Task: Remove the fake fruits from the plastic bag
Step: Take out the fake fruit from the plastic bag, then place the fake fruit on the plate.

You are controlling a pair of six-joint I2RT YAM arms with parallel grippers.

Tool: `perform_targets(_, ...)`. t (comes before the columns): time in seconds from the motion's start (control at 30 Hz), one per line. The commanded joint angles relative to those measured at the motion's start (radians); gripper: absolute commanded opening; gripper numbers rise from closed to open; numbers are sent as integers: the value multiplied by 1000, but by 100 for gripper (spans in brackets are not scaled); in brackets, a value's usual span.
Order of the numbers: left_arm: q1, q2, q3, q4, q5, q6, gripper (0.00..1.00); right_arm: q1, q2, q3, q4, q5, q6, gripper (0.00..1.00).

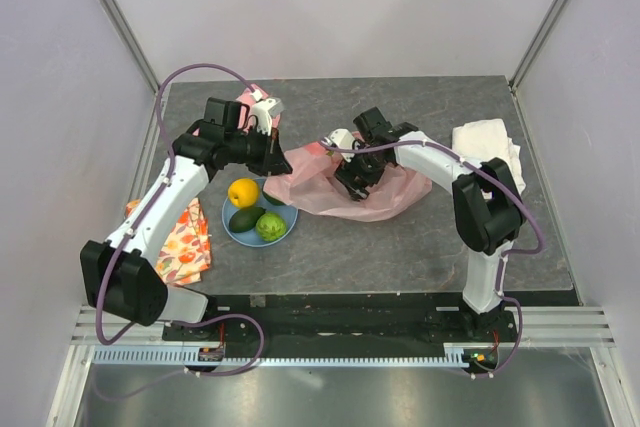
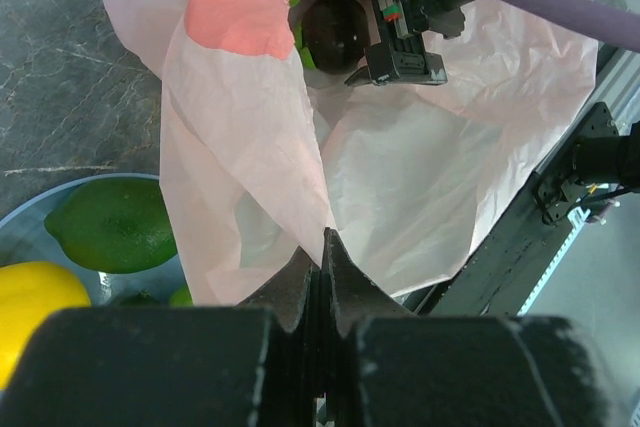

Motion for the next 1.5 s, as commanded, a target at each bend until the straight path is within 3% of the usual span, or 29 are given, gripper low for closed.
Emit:
perform_targets(0.0,0,10,30,25,6,49,2,0,18,-10,39,61,23,86)
perform_targets(0.1,0,13,30,30,1,48,2,0,2,-4,57,41,32,75)
perform_targets(0.13,0,14,30,33,1,49,2,0,-8,-1,59,37,32,66)
perform_targets(0.23,0,19,32,36,3,45,2,-2,-61,14,64,26,36,52)
perform_targets(0.33,0,25,39,38,4,43,2,0,-154,36,62,3,55,45)
perform_targets(0.57,0,28,39,47,3,40,1,0,-301,99,56,-103,141,37)
perform_targets(0.9,1,36,67,59,-31,37,2,1,-318,277,22,-290,228,36)
perform_targets(0.93,10,48,93,59,-51,34,5,4,-310,287,13,-311,240,37)
perform_targets(0.97,20,54,110,55,-54,35,20,9,-307,310,2,-331,239,37)
perform_targets(1.03,49,73,174,41,-68,8,37,44,-296,327,-45,-380,219,36)
perform_targets(1.07,58,76,193,39,-71,6,51,63,-293,335,-65,-394,182,36)
perform_targets(1.17,79,59,239,38,-105,24,65,119,-268,331,-123,-469,159,37)
perform_targets(1.47,156,-104,178,6,-128,25,71,227,-106,450,-232,-558,69,37)
